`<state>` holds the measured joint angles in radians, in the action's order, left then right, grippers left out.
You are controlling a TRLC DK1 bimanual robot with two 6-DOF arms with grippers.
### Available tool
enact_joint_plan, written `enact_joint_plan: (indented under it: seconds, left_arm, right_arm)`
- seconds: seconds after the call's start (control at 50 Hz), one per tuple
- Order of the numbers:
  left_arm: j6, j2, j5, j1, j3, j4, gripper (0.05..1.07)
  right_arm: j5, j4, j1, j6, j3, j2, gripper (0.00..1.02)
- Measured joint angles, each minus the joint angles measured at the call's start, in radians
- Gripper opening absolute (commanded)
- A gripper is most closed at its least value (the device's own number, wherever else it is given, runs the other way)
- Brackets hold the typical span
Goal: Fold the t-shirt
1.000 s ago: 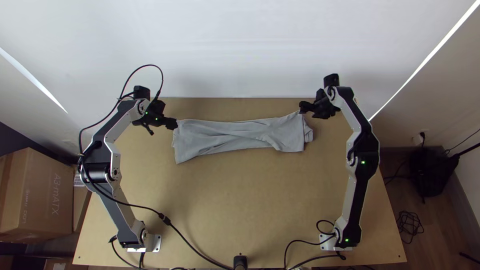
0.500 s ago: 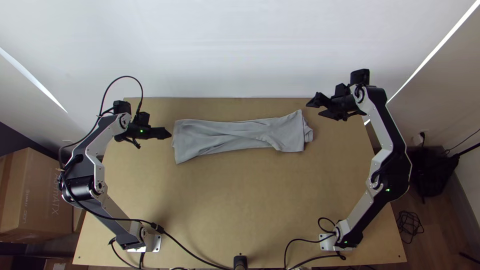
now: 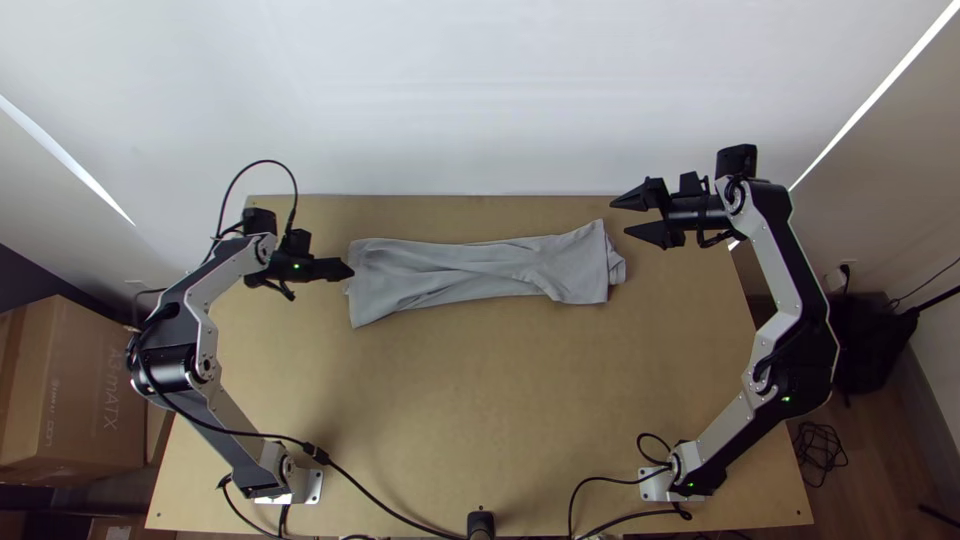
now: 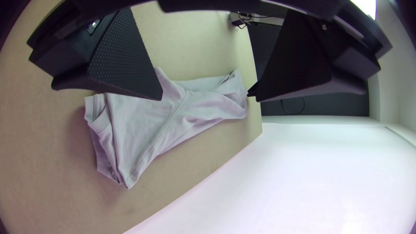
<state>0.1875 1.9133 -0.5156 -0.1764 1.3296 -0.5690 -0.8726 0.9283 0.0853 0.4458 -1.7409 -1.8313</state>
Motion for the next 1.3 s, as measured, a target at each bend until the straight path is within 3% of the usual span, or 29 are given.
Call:
enact_joint_plan:
  seconds: [0.38, 0.5, 0.62, 0.68, 0.94, 1.14, 1.3]
  left_arm:
    - [-0.077, 0.042, 0.019, 0.138, 0.021, 0.053, 1.01]
    - [-0.111, 0.044, 0.059, 0.176, 0.022, 0.081, 0.78]
    - [-0.123, 0.038, 0.104, 0.201, -0.011, 0.166, 0.26]
    - [-0.133, 0.027, 0.113, 0.203, -0.045, 0.205, 0.08]
    - [-0.139, -0.082, 0.089, 0.086, -0.182, 0.237, 0.08]
    - [-0.017, -0.166, 0.052, -0.195, -0.217, 0.151, 0.08]
    - [0.096, -0.169, 0.004, -0.408, -0.182, -0.01, 0.08]
  right_arm:
    - [0.0, 0.0, -0.001, 0.0, 0.002, 0.062, 0.99]
    - [0.001, -0.002, -0.011, 0.004, 0.007, 0.075, 0.99]
    - [0.002, -0.003, -0.02, 0.008, 0.027, 0.084, 0.99]
    - [0.004, -0.005, -0.022, 0.008, 0.037, 0.088, 0.99]
    - [0.026, -0.069, -0.026, 0.015, 0.144, 0.13, 0.99]
    - [0.035, -0.103, -0.033, 0.015, 0.199, 0.138, 0.99]
    - [0.051, -0.121, -0.037, 0.015, 0.212, 0.141, 0.99]
